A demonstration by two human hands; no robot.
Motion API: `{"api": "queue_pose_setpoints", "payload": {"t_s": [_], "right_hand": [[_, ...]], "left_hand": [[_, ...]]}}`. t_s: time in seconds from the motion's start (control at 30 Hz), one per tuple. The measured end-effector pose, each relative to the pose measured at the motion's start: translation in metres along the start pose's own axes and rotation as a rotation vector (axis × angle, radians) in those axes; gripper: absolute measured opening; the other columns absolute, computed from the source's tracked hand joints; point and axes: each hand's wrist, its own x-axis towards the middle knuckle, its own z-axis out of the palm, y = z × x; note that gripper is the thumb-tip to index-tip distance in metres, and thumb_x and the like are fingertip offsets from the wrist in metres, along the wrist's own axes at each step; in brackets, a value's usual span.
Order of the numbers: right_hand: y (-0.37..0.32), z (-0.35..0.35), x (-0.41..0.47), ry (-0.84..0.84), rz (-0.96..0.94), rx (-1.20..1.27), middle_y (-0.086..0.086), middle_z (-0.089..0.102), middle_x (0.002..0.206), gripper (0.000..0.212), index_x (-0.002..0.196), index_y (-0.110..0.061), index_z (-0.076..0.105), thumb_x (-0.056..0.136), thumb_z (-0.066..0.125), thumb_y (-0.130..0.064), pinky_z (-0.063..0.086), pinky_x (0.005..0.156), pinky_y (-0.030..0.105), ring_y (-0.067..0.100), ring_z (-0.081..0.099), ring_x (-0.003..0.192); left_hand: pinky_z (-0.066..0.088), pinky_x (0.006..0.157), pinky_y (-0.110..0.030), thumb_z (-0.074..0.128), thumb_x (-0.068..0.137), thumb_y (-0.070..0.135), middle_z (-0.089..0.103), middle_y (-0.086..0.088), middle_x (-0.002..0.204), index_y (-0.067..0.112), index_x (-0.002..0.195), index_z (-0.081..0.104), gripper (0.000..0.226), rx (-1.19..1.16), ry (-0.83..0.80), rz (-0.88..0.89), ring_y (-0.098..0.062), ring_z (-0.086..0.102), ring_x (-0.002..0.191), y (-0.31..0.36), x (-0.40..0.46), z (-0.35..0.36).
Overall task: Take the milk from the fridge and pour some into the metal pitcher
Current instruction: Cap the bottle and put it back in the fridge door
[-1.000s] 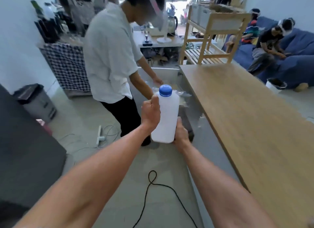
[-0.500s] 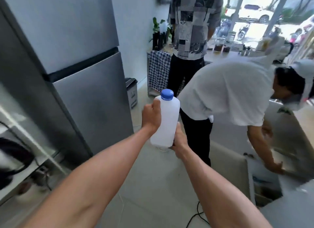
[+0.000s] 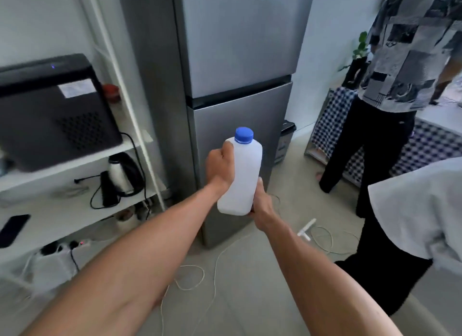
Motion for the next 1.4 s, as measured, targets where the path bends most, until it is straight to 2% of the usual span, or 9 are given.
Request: {"api": "queue_pose_setpoints", "payload": {"t_s": [0.1,0.33,0.47,0.87,0.97,1.1,1.2,1.3,1.4], "right_hand": [[-0.008,0.024,0.025,-0.095,0.013,-0.043,0.007,0.077,0.101,0.061,0.112,-0.022,0.069,0.098,0.04,-0.074,0.064,0.081,0.051,0.026,0.077,0.087],[-0.036,0.06,0.076,-0.277,0.069,-0.15,0.003,0.08,0.091,0.056,0.102,-0.023,0.075,0.084,0.049,-0.07,0.062,0.081,0.056,0.031,0.077,0.087],[-0.049,0.079,0.096,-0.364,0.063,-0.225,0.002,0.08,0.087,0.054,0.097,-0.024,0.077,0.083,0.049,-0.068,0.063,0.073,0.042,0.025,0.077,0.075],[-0.062,0.101,0.112,-0.499,0.071,-0.273,0.0,0.08,0.093,0.054,0.106,-0.024,0.075,0.094,0.042,-0.066,0.066,0.071,0.041,0.021,0.078,0.081],[-0.083,0.104,0.113,-0.418,-0.079,-0.419,0.005,0.075,0.092,0.058,0.096,-0.018,0.069,0.098,0.034,-0.065,0.061,0.07,0.037,0.024,0.072,0.078],[-0.134,0.118,0.124,-0.215,-0.503,-0.508,0.001,0.053,0.081,0.046,0.076,-0.016,0.046,0.105,0.034,-0.05,0.042,0.065,0.036,0.019,0.047,0.069],[-0.18,0.137,0.132,-0.194,-0.698,-0.614,0.003,0.052,0.093,0.041,0.072,-0.022,0.039,0.106,0.033,-0.043,0.04,0.076,0.038,0.019,0.044,0.075],[-0.21,0.156,0.143,-0.239,-0.734,-0.717,0.008,0.054,0.104,0.047,0.069,-0.02,0.041,0.108,0.03,-0.043,0.037,0.082,0.037,0.023,0.046,0.088],[-0.217,0.171,0.157,-0.26,-0.667,-0.761,0.009,0.049,0.1,0.053,0.067,-0.018,0.042,0.11,0.029,-0.046,0.036,0.08,0.034,0.025,0.044,0.088]], "left_hand": [[0.039,0.048,-0.021,0.039,0.106,0.036,0.055,0.004,0.048,0.015,0.057,0.042,0.054,0.026,0.123,-0.011,-0.006,0.052,0.045,-0.007,0.022,-0.013],[0.03,0.057,-0.036,0.037,0.086,0.052,0.036,-0.002,0.055,0.018,0.059,0.031,0.044,0.015,0.354,-0.103,-0.02,0.033,0.055,-0.001,0.057,-0.027],[0.028,0.058,-0.038,0.04,0.088,0.049,0.031,0.003,0.053,0.024,0.052,0.026,0.046,-0.013,0.474,-0.121,-0.021,0.03,0.056,0.001,0.071,-0.032],[0.032,0.057,-0.036,0.044,0.085,0.046,0.038,-0.005,0.06,0.015,0.061,0.035,0.041,-0.039,0.645,-0.136,-0.02,0.034,0.056,0.003,0.095,-0.043],[0.031,0.058,-0.038,0.044,0.084,0.046,0.037,-0.007,0.062,0.011,0.065,0.038,0.04,-0.029,0.633,-0.129,-0.02,0.034,0.058,0.001,0.1,-0.047],[0.031,0.058,-0.037,0.043,0.087,0.047,0.037,-0.009,0.063,0.011,0.064,0.039,0.042,-0.011,0.623,-0.125,-0.02,0.034,0.059,-0.005,0.106,-0.053],[0.032,0.058,-0.037,0.043,0.088,0.045,0.038,-0.009,0.063,0.005,0.065,0.036,0.047,-0.006,0.619,-0.117,-0.02,0.035,0.06,-0.009,0.109,-0.057],[0.032,0.057,-0.036,0.044,0.089,0.044,0.039,-0.009,0.061,-0.006,0.068,0.034,0.055,0.004,0.624,-0.11,-0.019,0.035,0.059,-0.011,0.111,-0.061],[0.031,0.057,-0.037,0.044,0.089,0.043,0.038,-0.009,0.061,-0.005,0.068,0.033,0.054,0.003,0.609,-0.104,-0.019,0.035,0.059,-0.014,0.113,-0.064]]}}
